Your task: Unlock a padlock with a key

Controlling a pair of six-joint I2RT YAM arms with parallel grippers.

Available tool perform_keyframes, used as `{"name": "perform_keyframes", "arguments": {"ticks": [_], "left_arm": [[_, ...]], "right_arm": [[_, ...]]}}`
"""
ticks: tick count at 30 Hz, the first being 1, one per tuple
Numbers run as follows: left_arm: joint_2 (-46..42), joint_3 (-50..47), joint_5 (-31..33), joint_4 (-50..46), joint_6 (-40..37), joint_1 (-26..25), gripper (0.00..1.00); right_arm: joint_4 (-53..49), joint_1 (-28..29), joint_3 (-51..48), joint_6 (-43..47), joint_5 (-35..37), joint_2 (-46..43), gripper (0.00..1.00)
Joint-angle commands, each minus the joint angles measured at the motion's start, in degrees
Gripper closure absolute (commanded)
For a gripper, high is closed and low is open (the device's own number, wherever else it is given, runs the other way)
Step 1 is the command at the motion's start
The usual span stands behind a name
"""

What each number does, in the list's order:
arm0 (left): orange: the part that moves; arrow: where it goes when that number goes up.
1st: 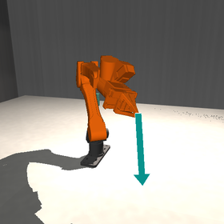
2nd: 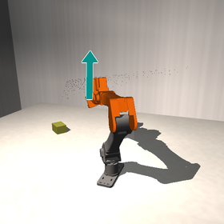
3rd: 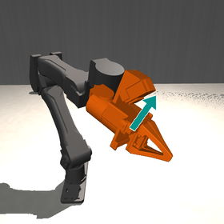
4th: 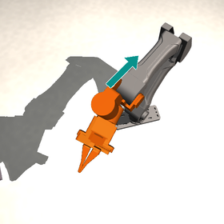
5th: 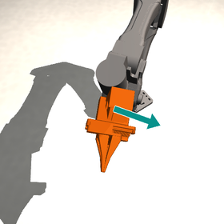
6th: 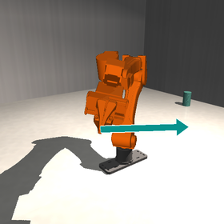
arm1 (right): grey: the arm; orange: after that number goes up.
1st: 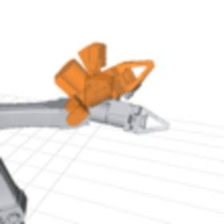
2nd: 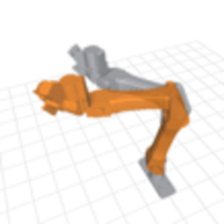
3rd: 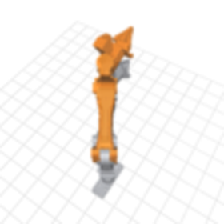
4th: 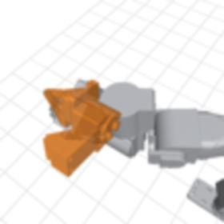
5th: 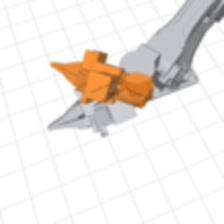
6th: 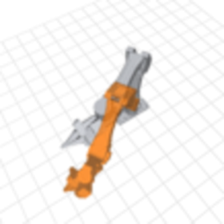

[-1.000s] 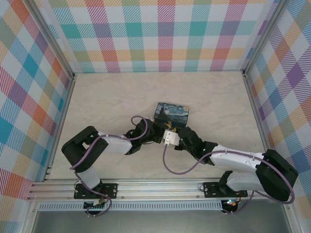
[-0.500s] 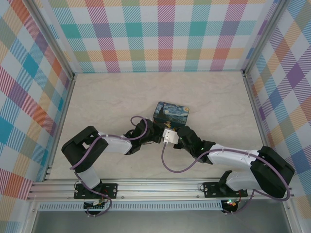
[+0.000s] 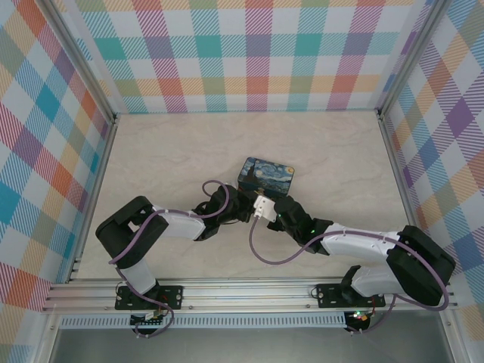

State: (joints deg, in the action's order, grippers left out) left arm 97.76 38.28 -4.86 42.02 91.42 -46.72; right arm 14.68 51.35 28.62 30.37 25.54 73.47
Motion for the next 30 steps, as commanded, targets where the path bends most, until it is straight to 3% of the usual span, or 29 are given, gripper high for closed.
{"name": "perform_keyframes", "arguments": {"ticks": [1, 9, 14, 24, 30], "left_arm": [[-0.8, 0.5, -0.9, 4.9, 0.9, -0.3, 1.00], [0.0, 1.1, -1.0, 5.2, 1.0, -0.6, 1.00], [0.0, 1.2, -1.0, 5.0, 2.7, -0.7, 1.00], [-1.3, -0.2, 0.5, 4.4, 2.9, -0.6, 1.00], [-1.5, -0.4, 0.3, 4.5, 3.1, -0.5, 1.00]], "right_arm": [[-1.2, 0.0, 2.5, -9.5, 0.4, 0.4, 1.00], [-1.5, 0.3, 2.9, -16.6, -2.7, 0.3, 1.00], [1.1, 0.6, 2.1, -15.9, -3.3, 1.3, 1.00], [1.9, 0.7, 0.9, -0.1, -2.0, -1.5, 0.67], [1.6, 0.6, -3.1, 7.3, -3.0, -6.5, 0.60]]}}
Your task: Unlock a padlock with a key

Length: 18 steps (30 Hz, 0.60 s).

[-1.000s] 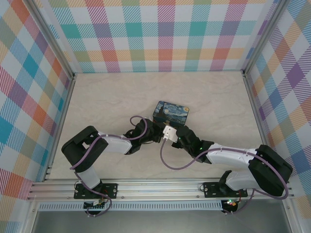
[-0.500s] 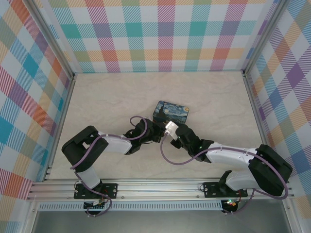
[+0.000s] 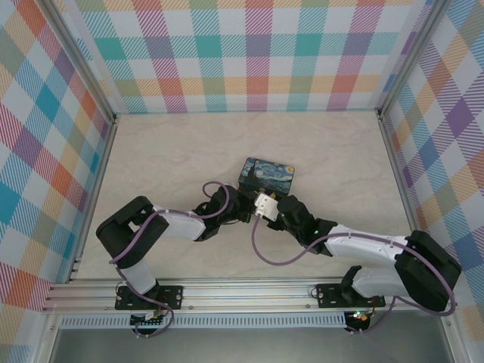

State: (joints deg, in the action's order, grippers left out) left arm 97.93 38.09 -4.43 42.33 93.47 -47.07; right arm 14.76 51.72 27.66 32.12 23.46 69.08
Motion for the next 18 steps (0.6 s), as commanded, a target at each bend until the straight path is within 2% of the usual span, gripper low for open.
{"name": "perform_keyframes", "arguments": {"ticks": [1, 5, 18], "left_arm": [[-1.6, -0.2, -0.1, 4.2, 1.0, -0.1, 1.00], [-1.6, -0.3, -0.1, 4.2, 1.0, -0.1, 1.00], [-1.4, 0.1, -0.6, 4.2, 1.0, 0.0, 1.00]], "right_arm": [[1.6, 0.3, -2.7, 6.3, -0.9, -2.9, 0.60], [1.3, 0.3, -3.8, 8.9, -0.9, -4.3, 0.60], [8.1, 0.6, -1.8, 11.9, -0.5, 3.3, 0.68]]}}
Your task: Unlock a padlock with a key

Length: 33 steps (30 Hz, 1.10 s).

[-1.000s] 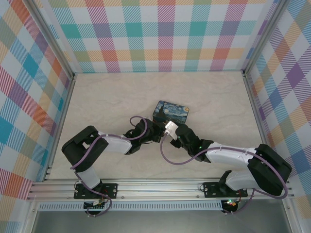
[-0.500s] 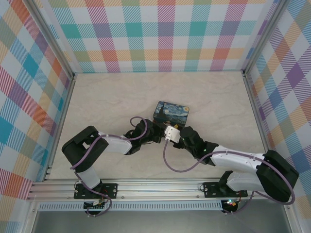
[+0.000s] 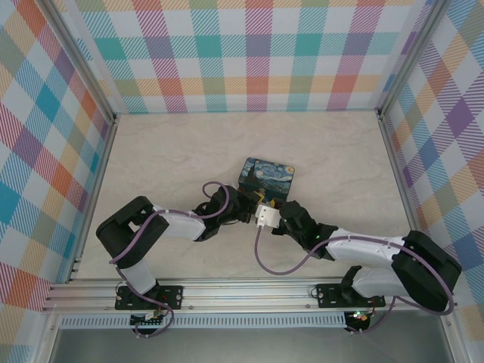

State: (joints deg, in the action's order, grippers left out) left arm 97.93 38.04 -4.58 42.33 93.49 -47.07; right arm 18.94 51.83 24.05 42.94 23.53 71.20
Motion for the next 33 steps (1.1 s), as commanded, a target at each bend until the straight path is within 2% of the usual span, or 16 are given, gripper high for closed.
{"name": "perform_keyframes", "arguments": {"ticks": [1, 17, 21, 33], "left_arm": [[-1.4, 0.1, -0.5, 4.2, 1.0, 0.0, 1.00], [-0.9, 0.3, -0.8, 4.1, 1.0, -0.1, 1.00], [-0.9, 0.3, -0.8, 4.2, 1.0, -0.1, 1.00], [-1.0, 0.3, -0.9, 4.3, 1.1, -0.1, 1.00]], "right_arm": [[4.6, 0.5, 1.8, 1.1, -0.3, 1.8, 0.69], [7.5, 0.5, 2.3, 3.5, 2.0, 3.1, 0.67], [6.8, 0.4, 2.5, 3.0, 1.9, 3.7, 0.77], [6.9, 0.4, 3.6, -0.7, 5.0, 6.3, 0.93]]}}
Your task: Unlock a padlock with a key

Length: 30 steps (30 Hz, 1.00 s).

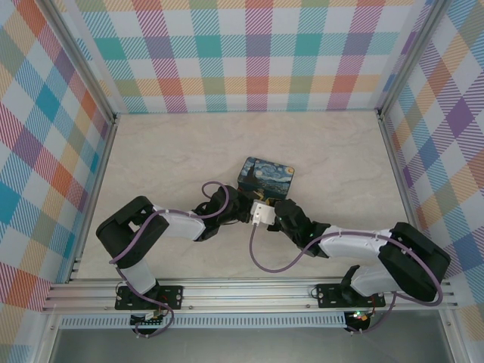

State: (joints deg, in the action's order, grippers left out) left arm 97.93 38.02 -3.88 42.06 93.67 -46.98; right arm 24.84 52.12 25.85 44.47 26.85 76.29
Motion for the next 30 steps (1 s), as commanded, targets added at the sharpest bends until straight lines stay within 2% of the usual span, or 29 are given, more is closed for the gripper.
{"name": "perform_keyframes", "arguments": {"ticks": [1, 4, 13, 21, 30], "left_arm": [[-1.0, 0.3, -1.5, 4.5, 0.9, -0.1, 1.00], [-1.0, 0.4, -1.5, 4.7, 1.0, -0.1, 1.00], [-1.2, 0.4, -1.3, 5.0, 1.0, -0.2, 1.00], [-1.3, 0.4, -1.1, 5.1, 1.0, -0.2, 1.00], [-1.6, 0.6, -1.1, 4.8, 0.7, -0.2, 1.00]], "right_arm": [[0.9, 0.1, 2.0, -2.8, 2.0, 1.4, 0.95], [0.5, 0.1, 2.4, -5.0, 3.3, 2.0, 1.00], [-4.9, 0.6, 5.1, -21.3, 4.4, 1.4, 1.00], [-5.7, 0.8, 5.2, -34.1, 0.5, 0.3, 1.00], [-1.3, 0.6, 2.5, -42.4, -2.9, 0.5, 1.00]]}}
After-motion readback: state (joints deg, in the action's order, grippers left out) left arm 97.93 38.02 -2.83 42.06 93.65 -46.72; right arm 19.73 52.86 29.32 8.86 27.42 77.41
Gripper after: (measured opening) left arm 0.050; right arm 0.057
